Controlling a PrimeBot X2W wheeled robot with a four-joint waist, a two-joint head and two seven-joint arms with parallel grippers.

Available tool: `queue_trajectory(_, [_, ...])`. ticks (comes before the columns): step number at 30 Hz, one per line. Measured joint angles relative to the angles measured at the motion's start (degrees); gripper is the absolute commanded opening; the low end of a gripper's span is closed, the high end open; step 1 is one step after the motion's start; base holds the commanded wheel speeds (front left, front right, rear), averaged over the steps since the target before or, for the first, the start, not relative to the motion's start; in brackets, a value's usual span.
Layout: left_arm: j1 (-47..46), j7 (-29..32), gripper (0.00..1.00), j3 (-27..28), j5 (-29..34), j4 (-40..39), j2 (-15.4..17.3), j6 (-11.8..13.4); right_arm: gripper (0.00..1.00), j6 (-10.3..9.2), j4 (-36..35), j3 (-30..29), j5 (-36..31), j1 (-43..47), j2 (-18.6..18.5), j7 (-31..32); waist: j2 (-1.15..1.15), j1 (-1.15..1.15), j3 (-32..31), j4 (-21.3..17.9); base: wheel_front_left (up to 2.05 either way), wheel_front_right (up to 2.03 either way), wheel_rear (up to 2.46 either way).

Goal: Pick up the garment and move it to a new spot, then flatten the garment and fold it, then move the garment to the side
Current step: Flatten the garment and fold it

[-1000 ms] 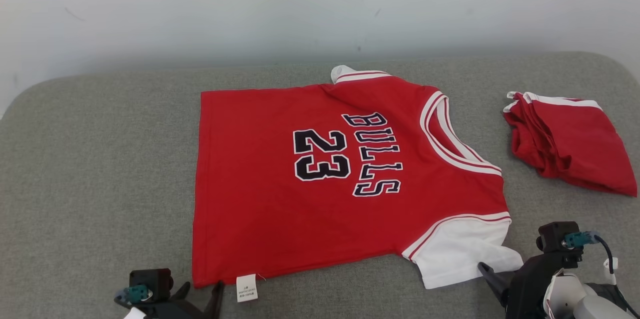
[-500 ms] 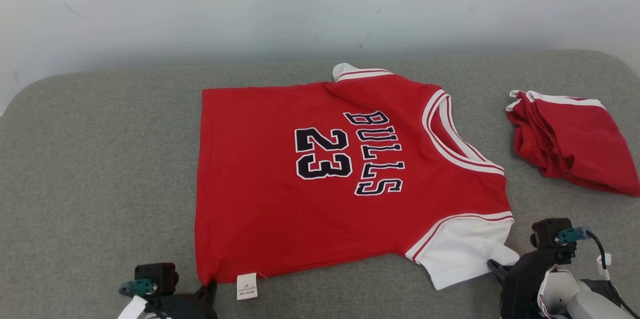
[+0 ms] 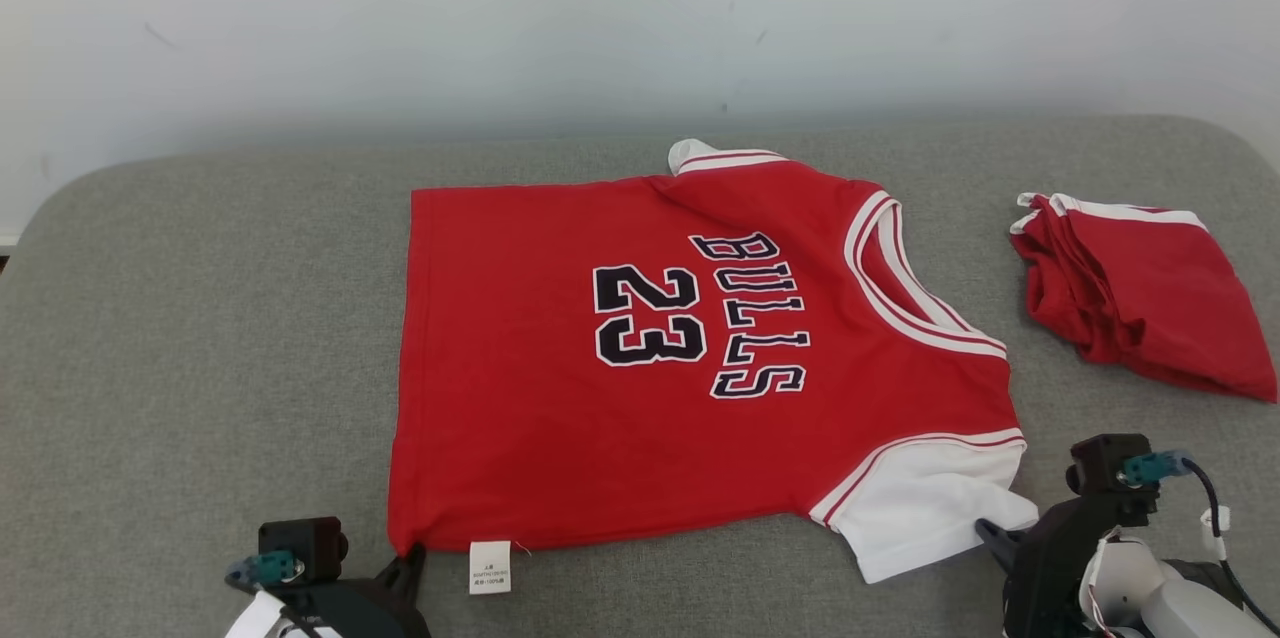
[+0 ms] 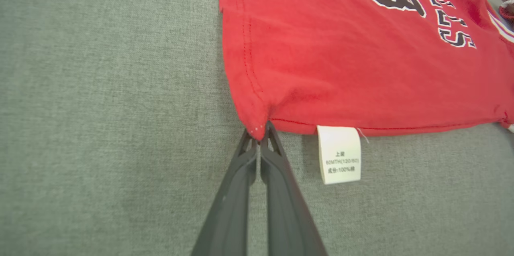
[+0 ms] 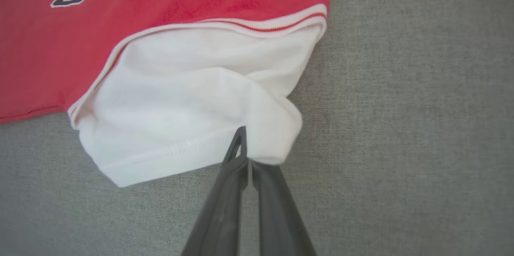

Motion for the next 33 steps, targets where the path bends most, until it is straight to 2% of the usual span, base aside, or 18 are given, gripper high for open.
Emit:
queue_trajectory(2, [-0.02,0.09,0.0,-0.14,0.05,-0.25,0.08,-0.1,0.0,0.26,-0.87,0.64,0.05,-0.04,-0.19,0.98,0.0,0.0,0.26,0.04,0.0,0.0,0.0])
queue_trajectory(5, [-0.53,1.43,0.0,-0.41,-0.09,-1.38,0.74,-2.09,0.0,1.7,-1.87,1.51,0.27,-1.26,-0.2,3.41,0.0,0.0,0.98,0.03,0.0,0.0,0.0])
queue_trajectory(10, [-8.1,7.64,0.0,1.59,-8.17,-2.87,1.08,-9.39,0.0,3.77,-2.72,1.7,2.97,-10.6,-0.21,11.26,0.0,0.0,3.05,-0.07,0.0,0.0,0.0])
queue_trajectory(14, [-20.82,15.32,0.0,5.12,-13.38,-0.19,2.88,-12.8,0.0,3.07,1.2,0.85,5.05,-25.5,1.41,19.67,0.01,0.01,5.6,-0.36,0.0,0.0,0.0])
queue_trajectory(16, [-29.08,19.28,0.0,6.61,-15.53,2.32,2.85,-12.65,0.0,1.69,4.24,0.13,4.89,-35.22,3.1,22.65,0.01,0.01,7.01,-0.57,0.0,0.0,0.0])
queue_trajectory(18, [-38.78,21.89,0.0,7.43,-14.52,4.81,3.39,-12.13,0.0,0.88,7.09,-1.2,2.85,-45.38,4.54,23.64,0.01,0.02,8.51,-0.82,0.0,0.0,0.0])
queue_trajectory(20, [-48.46,20.07,0.0,12.26,-13.1,5.52,2.91,-10.06,0.0,0.56,7.47,-5.77,-3.09,-53.18,5.19,19.41,0.01,0.02,10.06,-1.07,0.0,0.0,0.0])
queue_trajectory(21, [-57.03,15.07,0.0,17.19,-11.02,4.56,1.21,-7.44,0.0,-0.08,8.1,-10.68,-8.2,-60.45,5.87,12.01,0.01,0.02,11.64,-1.29,0.0,0.0,0.0])
queue_trajectory(24, [-68.56,8.58,0.0,18.39,-9.46,4.12,-1.09,-6.72,0.0,0.03,10.31,-11.11,-8.95,-71.94,6.56,4.38,0.01,0.01,14.07,-1.5,0.0,0.0,0.0])
queue_trajectory(25, [-71.34,7.11,0.0,18.27,-9.44,3.39,-1.67,-7.59,0.0,1.27,9.39,-11.18,-8.95,-74.11,6.5,1.74,0.01,0.02,14.89,-1.54,0.0,0.0,0.0])
queue_trajectory(26, [-72.53,5.11,0.0,18.08,-9.05,1.35,-2.25,-7.98,0.0,3.36,7.27,-11.76,-8.7,-74.71,6.44,-1.22,0.0,0.01,15.73,-1.53,0.0,0.0,0.0])
queue_trajectory(28, [-71.47,2.46,0.0,17.14,-7.43,-2.83,-2.33,-9.12,0.0,6.98,3.78,-11.58,-8.8,-73.88,6.23,-5.9,0.0,0.0,17.4,-1.41,0.0,0.0,0.0])
queue_trajectory(30, [-67.19,-1.01,0.0,17.02,-7.56,-4.9,-3.04,-9.93,0.0,9.56,2.83,-11.93,-8.48,-70.14,6.17,-10.69,0.0,0.0,18.99,-1.19,0.0,0.0,0.0])
queue_trajectory(31, [-63.87,-1.14,0.0,16.35,-7.62,-4.74,-2.88,-11.02,0.0,10.99,2.69,-11.84,-7.83,-66.8,6.19,-12.29,0.0,0.01,19.66,-1.03,0.0,0.0,0.0])
queue_trajectory(33, [-55.76,-2.4,0.0,15.72,-7.78,-2.87,-2.96,-11.27,0.0,12.77,3.02,-10.65,-7.71,-57.96,6.33,-14.63,0.02,0.03,20.53,-0.53,0.0,0.0,0.0])
